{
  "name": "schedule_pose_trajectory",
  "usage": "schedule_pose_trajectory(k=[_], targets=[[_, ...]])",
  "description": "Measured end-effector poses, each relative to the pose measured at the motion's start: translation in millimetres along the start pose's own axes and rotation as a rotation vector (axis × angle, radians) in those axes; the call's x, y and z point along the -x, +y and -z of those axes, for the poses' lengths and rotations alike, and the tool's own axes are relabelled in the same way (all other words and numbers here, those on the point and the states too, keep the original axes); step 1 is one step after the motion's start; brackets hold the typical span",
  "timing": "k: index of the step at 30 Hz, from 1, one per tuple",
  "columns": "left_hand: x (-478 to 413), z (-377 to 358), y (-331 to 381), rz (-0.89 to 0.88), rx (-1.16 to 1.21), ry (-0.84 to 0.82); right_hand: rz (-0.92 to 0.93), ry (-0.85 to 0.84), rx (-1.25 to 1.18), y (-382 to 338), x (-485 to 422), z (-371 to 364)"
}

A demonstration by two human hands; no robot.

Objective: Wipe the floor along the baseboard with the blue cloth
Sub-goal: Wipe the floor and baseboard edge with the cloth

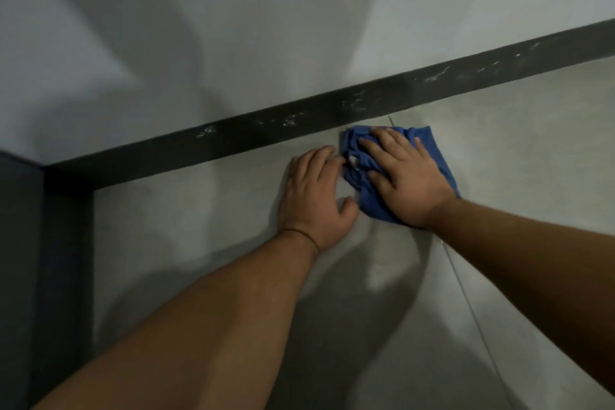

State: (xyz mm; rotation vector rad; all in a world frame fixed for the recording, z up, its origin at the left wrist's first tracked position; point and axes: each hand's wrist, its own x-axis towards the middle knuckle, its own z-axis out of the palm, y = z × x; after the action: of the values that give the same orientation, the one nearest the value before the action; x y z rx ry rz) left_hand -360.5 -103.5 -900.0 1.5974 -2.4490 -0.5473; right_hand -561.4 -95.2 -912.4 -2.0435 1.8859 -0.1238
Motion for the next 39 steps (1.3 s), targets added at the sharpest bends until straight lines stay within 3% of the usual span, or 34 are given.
schedule_pose_trajectory(k=[7, 14, 21, 26, 28, 31, 33, 36, 39], targets=[[61, 32, -84, 0.208, -0.026, 0.192, -0.131, 0.074, 0.023, 34, 7, 14], [80, 31, -99, 0.240, -0.042, 0.098, -0.330, 0.072, 0.106, -19, -23, -4], [78, 31, -98, 0.255, -0.070, 0.093, -0.051, -0.001, 0.122, -130, -40, -42], [77, 32, -98, 0.260, -0.079, 0.096, 0.211, -0.043, 0.059, -124, -35, -29], [78, 30, -98, 0.256, -0.065, 0.112, 0.193, 0.031, -0.035, -108, -27, -22], [78, 28, -101, 0.254, -0.062, 0.125, -0.044, 0.271, -0.134, -91, -19, -18], [78, 27, -102, 0.255, -0.067, 0.118, -0.141, 0.316, -0.116, -90, -17, -19], [77, 26, -103, 0.249, -0.048, 0.115, -0.092, 0.262, -0.101, -97, -24, -16], [75, 24, -104, 0.258, -0.038, 0.121, 0.109, 0.128, -0.205, -122, -36, -15]])
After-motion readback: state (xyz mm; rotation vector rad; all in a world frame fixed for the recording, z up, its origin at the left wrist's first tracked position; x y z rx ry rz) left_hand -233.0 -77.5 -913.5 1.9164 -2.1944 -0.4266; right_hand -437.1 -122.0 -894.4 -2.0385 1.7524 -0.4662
